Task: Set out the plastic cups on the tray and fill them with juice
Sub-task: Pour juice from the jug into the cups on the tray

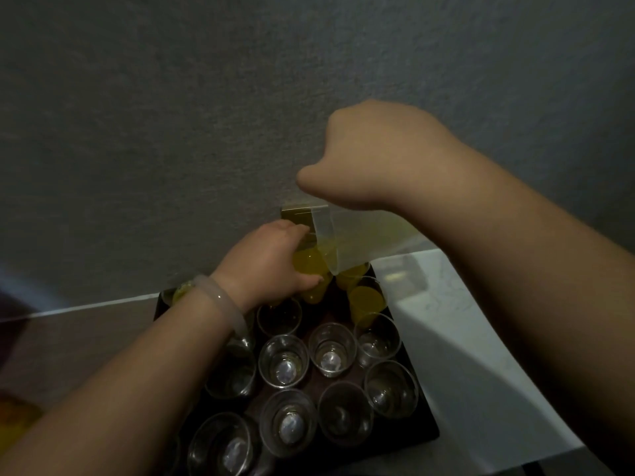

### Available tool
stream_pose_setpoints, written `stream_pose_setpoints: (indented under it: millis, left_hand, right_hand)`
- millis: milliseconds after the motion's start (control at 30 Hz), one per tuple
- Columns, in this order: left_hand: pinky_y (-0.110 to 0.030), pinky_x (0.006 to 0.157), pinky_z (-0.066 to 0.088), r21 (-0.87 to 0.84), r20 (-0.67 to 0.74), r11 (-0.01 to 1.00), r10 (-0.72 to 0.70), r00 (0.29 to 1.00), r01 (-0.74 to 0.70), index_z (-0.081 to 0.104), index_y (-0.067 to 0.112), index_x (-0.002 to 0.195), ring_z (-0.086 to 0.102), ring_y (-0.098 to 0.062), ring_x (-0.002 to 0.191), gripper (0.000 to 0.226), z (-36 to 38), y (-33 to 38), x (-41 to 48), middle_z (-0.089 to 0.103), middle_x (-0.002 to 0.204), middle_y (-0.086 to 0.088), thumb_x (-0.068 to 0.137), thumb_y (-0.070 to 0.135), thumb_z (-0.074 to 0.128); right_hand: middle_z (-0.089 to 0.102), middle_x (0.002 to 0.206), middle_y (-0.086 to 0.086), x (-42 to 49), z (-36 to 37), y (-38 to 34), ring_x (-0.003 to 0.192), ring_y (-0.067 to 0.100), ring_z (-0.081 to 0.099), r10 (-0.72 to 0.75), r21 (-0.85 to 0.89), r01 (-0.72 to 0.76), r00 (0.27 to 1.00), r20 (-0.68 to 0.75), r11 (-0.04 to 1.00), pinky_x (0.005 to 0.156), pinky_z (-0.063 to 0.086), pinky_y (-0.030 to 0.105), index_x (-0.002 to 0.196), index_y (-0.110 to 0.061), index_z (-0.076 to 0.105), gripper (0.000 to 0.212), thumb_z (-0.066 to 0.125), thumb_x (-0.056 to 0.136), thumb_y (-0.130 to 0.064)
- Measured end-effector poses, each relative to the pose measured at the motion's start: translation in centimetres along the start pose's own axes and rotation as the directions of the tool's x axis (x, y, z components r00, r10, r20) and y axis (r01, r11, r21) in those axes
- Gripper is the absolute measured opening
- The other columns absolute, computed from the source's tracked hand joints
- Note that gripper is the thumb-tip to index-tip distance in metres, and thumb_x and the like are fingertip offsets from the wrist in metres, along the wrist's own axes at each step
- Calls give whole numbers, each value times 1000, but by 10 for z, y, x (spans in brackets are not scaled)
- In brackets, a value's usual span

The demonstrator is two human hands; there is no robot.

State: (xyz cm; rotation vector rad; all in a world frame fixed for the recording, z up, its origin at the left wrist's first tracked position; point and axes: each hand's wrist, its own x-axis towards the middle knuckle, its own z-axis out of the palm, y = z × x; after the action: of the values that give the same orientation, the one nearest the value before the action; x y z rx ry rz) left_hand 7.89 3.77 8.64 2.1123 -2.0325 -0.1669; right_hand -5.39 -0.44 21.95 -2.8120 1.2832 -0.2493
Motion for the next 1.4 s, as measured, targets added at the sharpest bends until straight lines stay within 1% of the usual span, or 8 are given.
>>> stream_pose_setpoints:
  millis: [233,433,567,667,767,900,1133,1400]
  left_hand:
    - [-26,98,39,-32,-11,999,2,1000,-3,44,17,139,49,-17,121,77,-1,0,-1,52,133,-2,74,47,73]
    - [-22,97,36,-63,-38,998,1,999,-3,44,15,140,49,-16,121,78,0,-3,-3,52,134,-3,74,47,74]
    - [-24,94,41,-89,-47,996,4,999,-8,49,16,136,53,-16,114,74,-1,-3,-5,55,127,-3,73,45,75]
    - [-24,89,44,-119,-61,993,-6,998,-2,54,19,129,55,-15,106,67,-2,-5,-7,58,119,-1,71,45,76]
    - [-26,92,46,-109,-67,994,-24,997,17,53,16,133,55,-15,108,75,0,-7,-9,58,121,-2,69,50,75]
    - [-17,90,38,-118,-34,993,10,999,-14,45,17,139,53,-13,113,80,-2,-4,-13,55,127,-2,71,46,76]
    - [-20,97,42,-148,127,981,142,982,-123,36,22,145,49,-11,115,86,-7,7,-8,45,129,3,72,39,77]
    - [-18,88,44,-86,282,969,247,927,-232,29,26,147,45,-5,104,86,-2,16,5,38,130,8,74,39,75]
  right_hand:
    - [42,57,0,-4,0,7,51,16,39,37,40,-37,999,-20,999,47,23,26,57,-16,41,36,49,83,-39]
    - [32,50,-2,-13,13,32,46,16,31,198,247,-194,980,8,949,47,20,26,53,-14,36,41,51,82,-39]
    - [33,51,1,-19,23,49,47,18,31,308,459,-286,951,27,841,50,24,30,54,-12,37,41,55,82,-36]
    - [40,57,9,-23,29,60,51,21,35,395,656,-315,918,29,686,55,29,36,58,-11,47,32,57,81,-31]
    - [40,56,11,-27,39,69,52,22,36,492,803,-308,870,21,510,57,31,41,60,-10,54,27,58,68,-36]
    - [36,48,4,-33,50,79,48,19,32,586,900,-279,810,33,334,53,25,39,50,-17,47,23,54,60,-36]
    - [39,40,-3,-36,59,95,47,20,35,662,935,-230,749,-6,269,50,26,35,38,-16,52,31,54,62,-35]
    - [38,40,-2,-40,68,105,46,19,33,681,946,-214,733,-10,244,52,26,38,38,-15,50,32,53,64,-33]
